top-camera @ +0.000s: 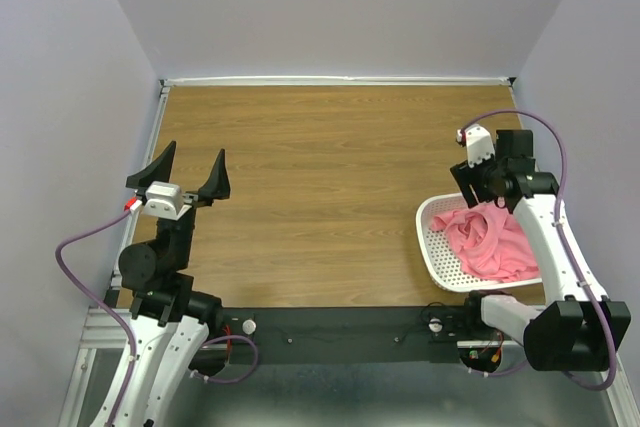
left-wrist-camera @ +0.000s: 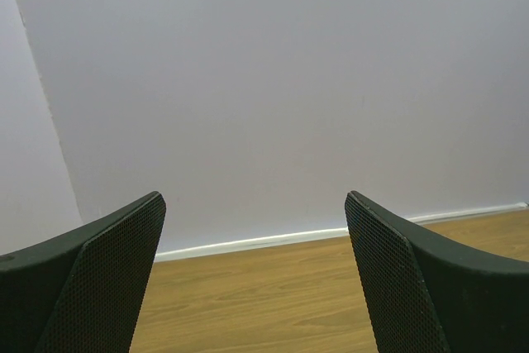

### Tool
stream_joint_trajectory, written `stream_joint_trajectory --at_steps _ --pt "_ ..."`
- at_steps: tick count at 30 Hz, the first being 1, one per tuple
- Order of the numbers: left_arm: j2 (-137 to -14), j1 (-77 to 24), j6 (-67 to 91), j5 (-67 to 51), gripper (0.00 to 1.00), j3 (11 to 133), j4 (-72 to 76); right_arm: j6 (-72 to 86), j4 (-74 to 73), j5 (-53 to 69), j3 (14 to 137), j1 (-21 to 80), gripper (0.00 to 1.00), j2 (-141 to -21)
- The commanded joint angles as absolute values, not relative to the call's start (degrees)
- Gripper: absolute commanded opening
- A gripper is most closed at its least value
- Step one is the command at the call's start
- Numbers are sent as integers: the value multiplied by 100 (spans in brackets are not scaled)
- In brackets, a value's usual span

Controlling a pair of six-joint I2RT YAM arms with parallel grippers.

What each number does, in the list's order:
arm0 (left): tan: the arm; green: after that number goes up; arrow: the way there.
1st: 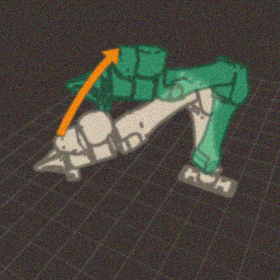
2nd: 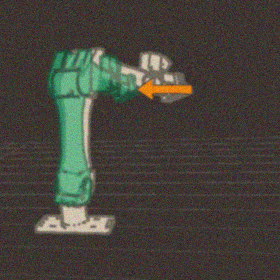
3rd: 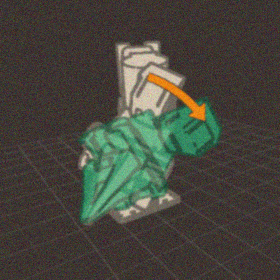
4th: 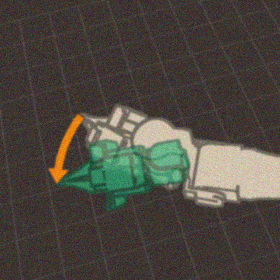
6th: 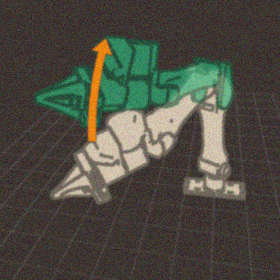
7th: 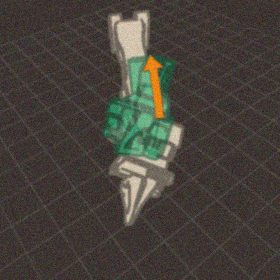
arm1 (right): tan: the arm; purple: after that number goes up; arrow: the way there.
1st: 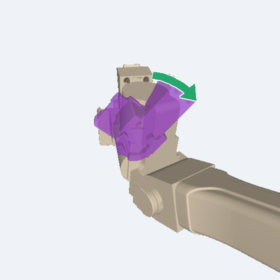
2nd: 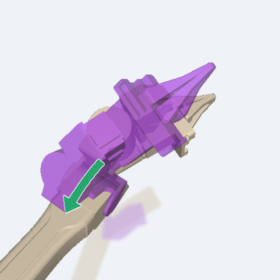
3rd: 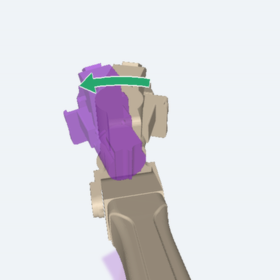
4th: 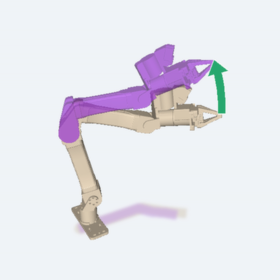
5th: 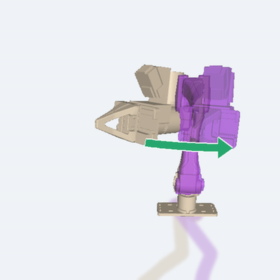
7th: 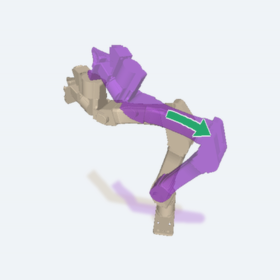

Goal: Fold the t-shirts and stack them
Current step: Grab the tshirt from the pile, then move the tshirt to the center of the board

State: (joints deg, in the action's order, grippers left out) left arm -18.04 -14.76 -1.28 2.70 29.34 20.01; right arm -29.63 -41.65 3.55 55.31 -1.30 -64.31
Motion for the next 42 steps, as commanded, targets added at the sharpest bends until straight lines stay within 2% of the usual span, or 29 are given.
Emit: stream_joint_trajectory --at_steps 1,10,12,13,17,21,22,27,32,35,39,42 --pt "-1731 -1503 -114 149 97 3032 1969 -3059 -4693 -113 5283 -141 73 -6302" --pt "-1793 -1529 -114 141 97 3023 1969 -3111 -4580 -518 4764 -141 56 -6653" --pt "-1793 -1529 -123 149 97 3023 1969 -3138 -4474 -554 4667 -141 42 -6785" --pt "-1784 -1529 -123 141 96 3023 1969 -3146 -4456 -545 4676 -141 26 -6829" --pt "-1802 -1538 -123 149 97 3015 1978 -3076 -4517 -47 4982 -141 1 -6488" --pt "-1863 -1529 -114 114 96 3015 1986 -2892 -4921 789 6185 -141 1 -6381" --pt "-1889 -1538 -114 97 96 3015 1986 -2848 -4983 991 6884 -141 1 -6407" --pt "-1925 -1538 -140 79 96 3006 1986 -2156 -4940 3002 9146 -141 1 -6802" --pt "-1960 -1538 -176 26 96 2971 2013 -34 -3518 4709 11607 -141 1 -7794" --pt "-1995 -1538 -220 -156 95 2953 2030 1209 -2327 5236 12765 -132 1 -8522" --pt "-1986 -1538 -281 -237 94 2927 2048 3019 -998 5177 13481 -62 1 -9130" --pt "-1986 -1538 -325 -202 94 2909 2057 3453 -405 4958 14044 -44 1 -9333"
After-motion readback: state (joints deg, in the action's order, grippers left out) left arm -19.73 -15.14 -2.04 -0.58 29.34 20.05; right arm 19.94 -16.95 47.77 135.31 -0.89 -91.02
